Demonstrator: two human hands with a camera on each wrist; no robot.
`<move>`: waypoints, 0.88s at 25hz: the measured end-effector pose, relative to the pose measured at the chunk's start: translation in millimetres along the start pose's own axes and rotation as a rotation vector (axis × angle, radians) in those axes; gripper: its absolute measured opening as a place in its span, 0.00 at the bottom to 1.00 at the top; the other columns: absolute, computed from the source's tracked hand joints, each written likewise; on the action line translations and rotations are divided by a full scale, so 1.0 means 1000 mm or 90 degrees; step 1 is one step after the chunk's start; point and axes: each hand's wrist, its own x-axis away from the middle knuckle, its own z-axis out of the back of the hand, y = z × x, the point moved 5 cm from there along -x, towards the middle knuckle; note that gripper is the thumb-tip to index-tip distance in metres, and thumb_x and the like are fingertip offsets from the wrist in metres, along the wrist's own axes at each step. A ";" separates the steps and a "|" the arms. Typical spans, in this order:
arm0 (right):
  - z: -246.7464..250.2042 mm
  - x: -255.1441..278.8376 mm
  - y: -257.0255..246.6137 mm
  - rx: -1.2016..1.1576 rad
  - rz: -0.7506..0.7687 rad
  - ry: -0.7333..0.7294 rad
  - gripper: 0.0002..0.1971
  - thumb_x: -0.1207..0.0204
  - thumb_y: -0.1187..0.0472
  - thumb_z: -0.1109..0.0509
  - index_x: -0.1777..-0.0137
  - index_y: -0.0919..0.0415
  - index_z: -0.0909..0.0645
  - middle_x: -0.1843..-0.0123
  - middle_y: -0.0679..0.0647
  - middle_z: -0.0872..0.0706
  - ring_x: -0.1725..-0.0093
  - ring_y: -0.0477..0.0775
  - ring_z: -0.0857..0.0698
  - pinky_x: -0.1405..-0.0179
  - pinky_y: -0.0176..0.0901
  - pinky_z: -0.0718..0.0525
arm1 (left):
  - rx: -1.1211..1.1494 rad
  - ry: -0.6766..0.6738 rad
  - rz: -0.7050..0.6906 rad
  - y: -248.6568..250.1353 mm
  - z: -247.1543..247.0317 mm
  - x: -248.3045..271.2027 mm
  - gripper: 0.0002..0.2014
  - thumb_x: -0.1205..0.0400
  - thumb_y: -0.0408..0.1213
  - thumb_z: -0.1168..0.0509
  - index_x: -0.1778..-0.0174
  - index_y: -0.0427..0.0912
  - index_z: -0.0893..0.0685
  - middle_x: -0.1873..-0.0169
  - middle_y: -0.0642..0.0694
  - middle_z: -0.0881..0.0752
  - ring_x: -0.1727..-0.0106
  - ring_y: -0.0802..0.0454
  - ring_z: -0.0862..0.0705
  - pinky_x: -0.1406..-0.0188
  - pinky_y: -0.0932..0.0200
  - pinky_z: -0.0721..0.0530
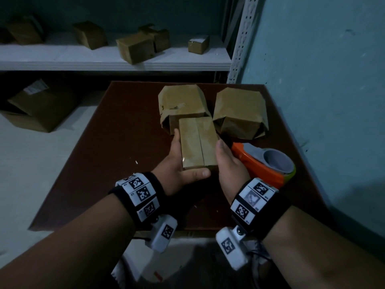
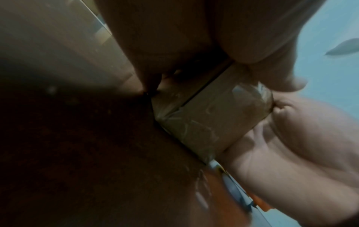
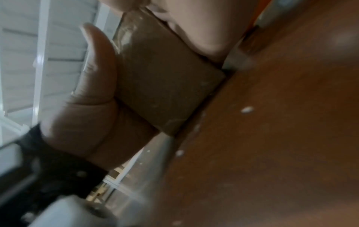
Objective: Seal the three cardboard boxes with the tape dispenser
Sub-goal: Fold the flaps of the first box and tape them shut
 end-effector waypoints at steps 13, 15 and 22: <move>0.003 0.007 -0.006 0.097 0.069 -0.113 0.41 0.22 0.26 0.47 0.09 0.32 0.47 0.13 0.41 0.29 0.21 0.42 0.25 0.32 0.31 0.33 | -0.096 -0.012 0.023 0.007 0.000 -0.001 0.79 0.31 0.41 0.12 0.14 0.50 0.81 0.11 0.57 0.45 0.20 0.67 0.44 0.22 0.64 0.38; 0.003 0.006 -0.008 0.084 0.090 -0.156 0.44 0.23 0.31 0.43 0.07 0.37 0.50 0.19 0.38 0.27 0.35 0.21 0.23 0.44 0.14 0.29 | -0.104 -0.021 0.025 0.006 0.001 0.000 0.80 0.31 0.42 0.12 0.15 0.50 0.82 0.11 0.58 0.45 0.19 0.67 0.43 0.22 0.63 0.36; 0.001 -0.004 0.008 0.137 0.159 -0.211 0.57 0.26 0.25 0.29 0.06 0.41 0.59 0.13 0.36 0.30 0.18 0.31 0.30 0.16 0.37 0.34 | -0.149 -0.007 0.031 0.007 0.003 -0.005 0.78 0.29 0.34 0.14 0.15 0.52 0.82 0.08 0.49 0.50 0.11 0.54 0.43 0.14 0.53 0.36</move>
